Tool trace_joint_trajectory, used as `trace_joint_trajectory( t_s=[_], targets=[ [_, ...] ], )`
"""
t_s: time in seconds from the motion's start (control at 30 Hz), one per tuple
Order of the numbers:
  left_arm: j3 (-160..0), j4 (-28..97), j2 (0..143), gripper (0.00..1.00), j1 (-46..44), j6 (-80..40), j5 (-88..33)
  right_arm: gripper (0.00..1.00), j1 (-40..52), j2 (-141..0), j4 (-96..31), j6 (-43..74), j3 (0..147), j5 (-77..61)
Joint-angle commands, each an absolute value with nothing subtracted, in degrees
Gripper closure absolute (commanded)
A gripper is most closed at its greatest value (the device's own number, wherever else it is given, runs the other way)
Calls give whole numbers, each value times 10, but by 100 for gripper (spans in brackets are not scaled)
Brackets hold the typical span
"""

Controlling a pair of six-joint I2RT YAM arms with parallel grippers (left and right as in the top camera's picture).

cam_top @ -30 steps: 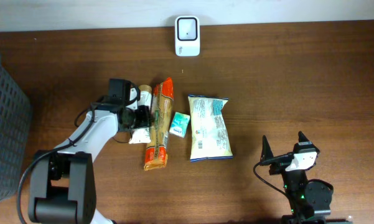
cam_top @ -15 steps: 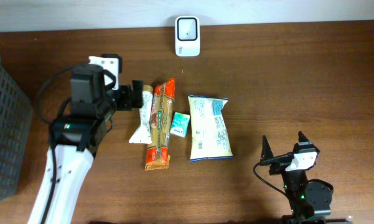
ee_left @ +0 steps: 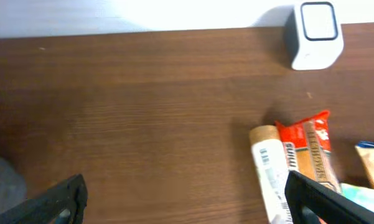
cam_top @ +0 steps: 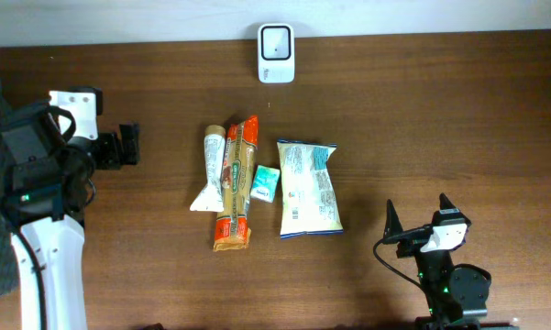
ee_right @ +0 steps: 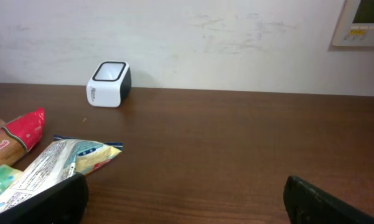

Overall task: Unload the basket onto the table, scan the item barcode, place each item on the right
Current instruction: 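Place the white tube left of the spaghetti and withdraw left gripper, then reach the right gripper to the snack bag and grasp it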

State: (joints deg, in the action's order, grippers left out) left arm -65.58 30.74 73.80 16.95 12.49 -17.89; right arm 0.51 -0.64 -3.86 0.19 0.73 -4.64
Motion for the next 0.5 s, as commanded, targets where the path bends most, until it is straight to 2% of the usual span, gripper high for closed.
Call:
trace_joint_trajectory(
  t_s=[0.0,0.23,0.37,0.47],
  targets=[
    [-659,307,775,1,170,136,-214,1,7,-3,-19,4,3,-130],
    [-659,307,808,1,170,136,-214,1,7,-74,-17,2,93,-222],
    [-659,307,808,1,170,136,-214,1,7,-228,-69,-2,207,-272],
    [-659,307,808,1,170,136,-214,2,7,-403,-205,-79,372,-328]
  ],
)
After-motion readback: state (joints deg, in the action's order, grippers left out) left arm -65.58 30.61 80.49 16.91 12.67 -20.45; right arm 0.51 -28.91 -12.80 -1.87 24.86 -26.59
